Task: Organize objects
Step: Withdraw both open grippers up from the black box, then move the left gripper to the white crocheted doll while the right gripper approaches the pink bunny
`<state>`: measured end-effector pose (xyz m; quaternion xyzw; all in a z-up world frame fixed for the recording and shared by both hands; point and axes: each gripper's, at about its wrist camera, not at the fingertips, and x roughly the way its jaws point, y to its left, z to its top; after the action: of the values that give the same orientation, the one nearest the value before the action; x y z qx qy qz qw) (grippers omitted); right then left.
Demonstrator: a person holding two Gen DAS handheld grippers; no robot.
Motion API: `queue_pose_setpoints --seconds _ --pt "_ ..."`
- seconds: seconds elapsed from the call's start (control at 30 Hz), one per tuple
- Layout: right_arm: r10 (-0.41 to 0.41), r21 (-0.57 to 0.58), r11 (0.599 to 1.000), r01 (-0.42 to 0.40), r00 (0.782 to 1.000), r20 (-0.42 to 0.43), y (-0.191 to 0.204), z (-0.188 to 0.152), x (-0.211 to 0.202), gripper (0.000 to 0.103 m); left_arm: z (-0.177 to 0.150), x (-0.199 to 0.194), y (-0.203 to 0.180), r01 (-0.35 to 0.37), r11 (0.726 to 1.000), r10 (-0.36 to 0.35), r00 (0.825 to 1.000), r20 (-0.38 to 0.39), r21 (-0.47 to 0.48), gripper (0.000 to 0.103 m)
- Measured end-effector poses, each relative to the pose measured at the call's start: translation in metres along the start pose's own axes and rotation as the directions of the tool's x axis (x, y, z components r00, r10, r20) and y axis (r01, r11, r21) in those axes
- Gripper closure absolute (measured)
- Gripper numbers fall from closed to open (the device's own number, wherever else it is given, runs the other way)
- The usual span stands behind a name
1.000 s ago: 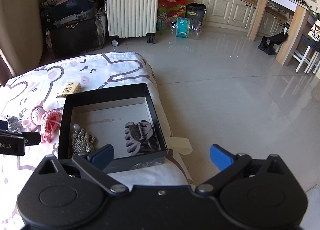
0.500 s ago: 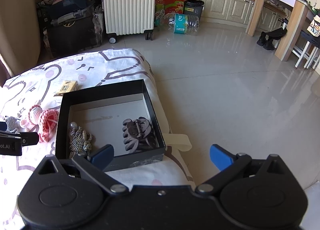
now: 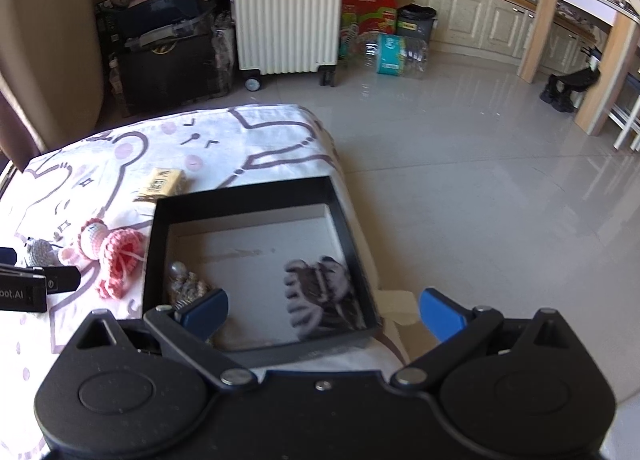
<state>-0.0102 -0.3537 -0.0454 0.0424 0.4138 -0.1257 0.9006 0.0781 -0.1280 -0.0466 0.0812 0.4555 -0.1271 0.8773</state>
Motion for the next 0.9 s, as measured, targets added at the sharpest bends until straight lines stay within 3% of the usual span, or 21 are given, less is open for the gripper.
queue_pose_setpoints --seconds 0.9 --pt "0.184 -0.184 0.966 -0.179 0.983 0.014 0.122 0.032 0.025 0.000 -0.019 -0.003 0.123 -0.148 0.975 0.147 0.989 -0.018 -0.164 0.000"
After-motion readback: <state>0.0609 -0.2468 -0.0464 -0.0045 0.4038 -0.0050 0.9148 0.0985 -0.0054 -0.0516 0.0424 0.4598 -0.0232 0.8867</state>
